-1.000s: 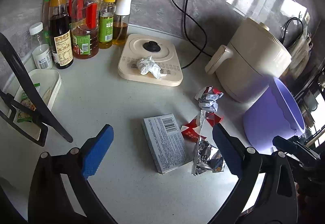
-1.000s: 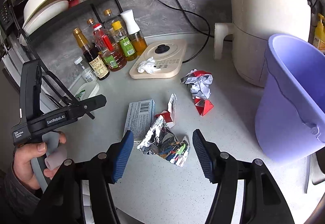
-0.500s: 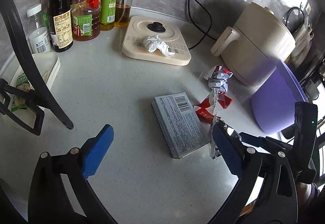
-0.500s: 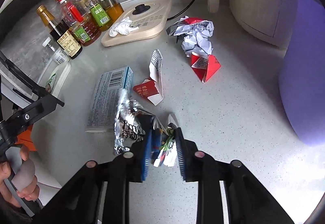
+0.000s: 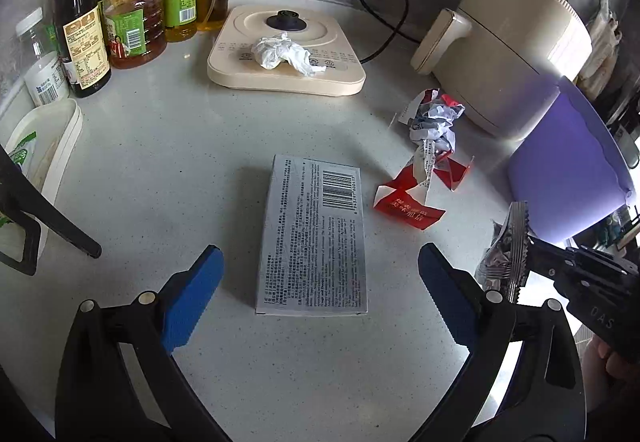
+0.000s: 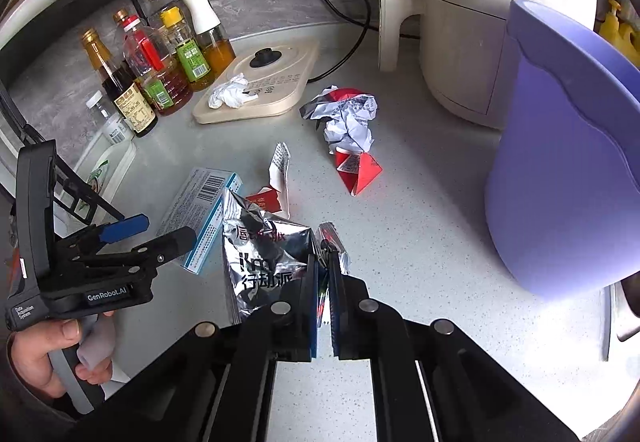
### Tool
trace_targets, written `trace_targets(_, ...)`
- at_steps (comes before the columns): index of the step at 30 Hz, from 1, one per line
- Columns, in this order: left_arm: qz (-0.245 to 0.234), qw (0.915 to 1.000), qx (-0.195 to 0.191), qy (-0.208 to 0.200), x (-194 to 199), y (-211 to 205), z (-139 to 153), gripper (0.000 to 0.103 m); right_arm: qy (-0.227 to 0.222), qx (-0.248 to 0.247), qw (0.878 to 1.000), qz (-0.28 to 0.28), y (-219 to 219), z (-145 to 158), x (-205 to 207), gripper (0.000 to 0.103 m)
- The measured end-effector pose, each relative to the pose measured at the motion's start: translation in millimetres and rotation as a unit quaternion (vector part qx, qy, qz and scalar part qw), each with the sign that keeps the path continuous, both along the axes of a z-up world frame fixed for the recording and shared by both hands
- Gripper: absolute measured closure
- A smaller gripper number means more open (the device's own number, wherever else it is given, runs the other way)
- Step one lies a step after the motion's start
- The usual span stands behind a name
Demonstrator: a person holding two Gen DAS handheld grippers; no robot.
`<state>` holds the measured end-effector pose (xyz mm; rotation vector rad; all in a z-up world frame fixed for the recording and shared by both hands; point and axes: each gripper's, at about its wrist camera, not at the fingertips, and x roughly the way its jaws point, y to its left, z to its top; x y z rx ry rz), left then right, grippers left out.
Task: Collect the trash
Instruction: 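Grasp the white barcode box with the left tool while the right lifts the snack bag, then carry both items over the purple bucket and open the right tool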
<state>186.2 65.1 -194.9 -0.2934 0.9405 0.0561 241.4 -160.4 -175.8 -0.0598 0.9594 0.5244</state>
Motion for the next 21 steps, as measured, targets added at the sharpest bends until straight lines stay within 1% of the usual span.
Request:
trace_targets(5, -0.004, 0.9989, 0.040, 0.025, 4, -11, -18, 0.006, -0.010, 0.007, 1.000, 0.006, -7, 5, -3, 0.097)
trace_targets(6, -0.004, 0.9984, 0.047, 0.029, 4, -12, -22, 0.008, -0.009, 0.009, 1.000, 0.010, -6, 5, -3, 0.097)
trace_targets(7, -0.005, 0.9979, 0.056, 0.033, 4, -13, -25, 0.012, -0.011, 0.008, 1.000, 0.015, -5, 5, -4, 0.097)
trace_targets(9, -0.002, 0.9947, 0.096, 0.037, 4, -16, -25, 0.040, -0.016, 0.004, 1.000, 0.024, -2, 9, -4, 0.097)
trace_targets(10, -0.002, 0.9951, 0.090, 0.039, 4, -15, -22, 0.040, -0.019, 0.006, 0.999, 0.029, 0, 12, -4, 0.097)
trace_targets(11, 0.001, 0.9973, 0.066, 0.031, 2, -12, -16, 0.040, -0.025, 0.007, 0.999, 0.033, 1, 17, -5, 0.097)
trace_targets(12, 0.008, 0.9979, 0.061, 0.020, -1, -10, -9, 0.040, -0.035, 0.008, 0.999, 0.038, 3, 23, -6, 0.097)
trace_targets(13, 0.015, 0.9973, 0.072, 0.012, -4, -11, -2, 0.040, -0.044, 0.012, 0.998, 0.043, 4, 29, -7, 0.097)
trace_targets(14, 0.019, 0.9971, 0.074, 0.005, -6, -10, 5, 0.040, -0.052, 0.016, 0.997, 0.047, 5, 36, -8, 0.097)
trace_targets(17, 0.036, 0.9976, 0.058, -0.009, -13, -2, 22, 0.040, -0.070, 0.025, 0.996, 0.058, 7, 53, -9, 0.097)
trace_targets(21, 0.048, 0.9966, 0.056, -0.036, -21, 0, 45, 0.040, -0.098, 0.040, 0.992, 0.071, 2, 79, -11, 0.097)
